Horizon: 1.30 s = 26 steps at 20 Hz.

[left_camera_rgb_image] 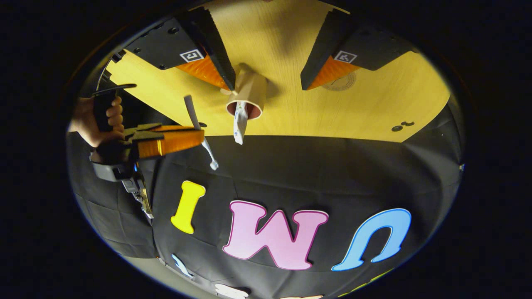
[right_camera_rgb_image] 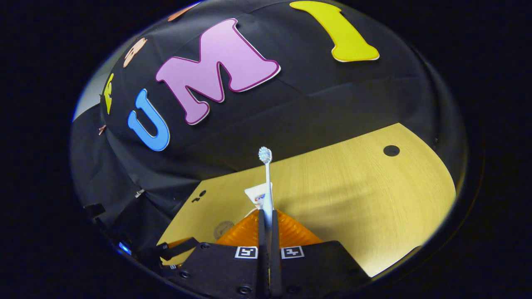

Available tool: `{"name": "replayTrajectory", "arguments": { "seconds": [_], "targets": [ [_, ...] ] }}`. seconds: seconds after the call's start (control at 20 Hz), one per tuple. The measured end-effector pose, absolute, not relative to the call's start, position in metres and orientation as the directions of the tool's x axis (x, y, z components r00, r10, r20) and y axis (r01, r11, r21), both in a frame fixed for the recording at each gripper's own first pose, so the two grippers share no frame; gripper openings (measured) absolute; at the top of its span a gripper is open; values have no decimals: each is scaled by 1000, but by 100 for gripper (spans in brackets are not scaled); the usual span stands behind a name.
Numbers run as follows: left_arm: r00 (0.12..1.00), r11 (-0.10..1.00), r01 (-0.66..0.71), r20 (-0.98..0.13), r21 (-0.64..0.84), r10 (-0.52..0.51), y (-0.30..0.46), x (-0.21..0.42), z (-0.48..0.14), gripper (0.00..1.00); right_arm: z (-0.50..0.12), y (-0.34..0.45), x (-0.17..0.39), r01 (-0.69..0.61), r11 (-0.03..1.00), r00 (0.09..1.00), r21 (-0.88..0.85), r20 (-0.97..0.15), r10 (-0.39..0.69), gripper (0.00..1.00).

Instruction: Put the toothbrush and toothpaste on the desktop into the cup, then pick up the cup and place it on the coaster on the desktop.

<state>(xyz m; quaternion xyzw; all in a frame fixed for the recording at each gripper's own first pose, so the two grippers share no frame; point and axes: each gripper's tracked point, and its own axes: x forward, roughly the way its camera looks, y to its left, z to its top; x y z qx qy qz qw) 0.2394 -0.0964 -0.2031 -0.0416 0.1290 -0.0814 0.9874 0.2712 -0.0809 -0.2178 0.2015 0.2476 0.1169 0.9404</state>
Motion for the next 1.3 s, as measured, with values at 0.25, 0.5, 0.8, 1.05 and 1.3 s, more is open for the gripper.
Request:
{"name": "replayTrajectory", "arguments": {
  "seconds": [0.25, 0.5, 0.8, 1.05, 1.3],
  "targets": [
    [959, 981, 96, -248, -168, -137, -86, 233, -206, 98, -208, -65, 299, -162, 881, 894, 444, -311, 322, 5],
    [959, 978, 78, -255, -195, -127, -81, 229, -218, 98, -216, -59, 318, -193, 885, 919, 423, -238, 315, 5],
    [948, 978, 97, -283, -186, -148, -87, 223, -247, 98, -241, -52, 325, -221, 895, 942, 388, -153, 299, 6],
    [949, 975, 111, -272, -192, -162, -90, 231, -251, 98, -259, -50, 308, -225, 902, 945, 367, -143, 294, 6],
    [949, 975, 113, -271, -192, -163, -91, 233, -255, 98, -264, -49, 291, -238, 909, 941, 343, -151, 303, 25]
  ]
}}
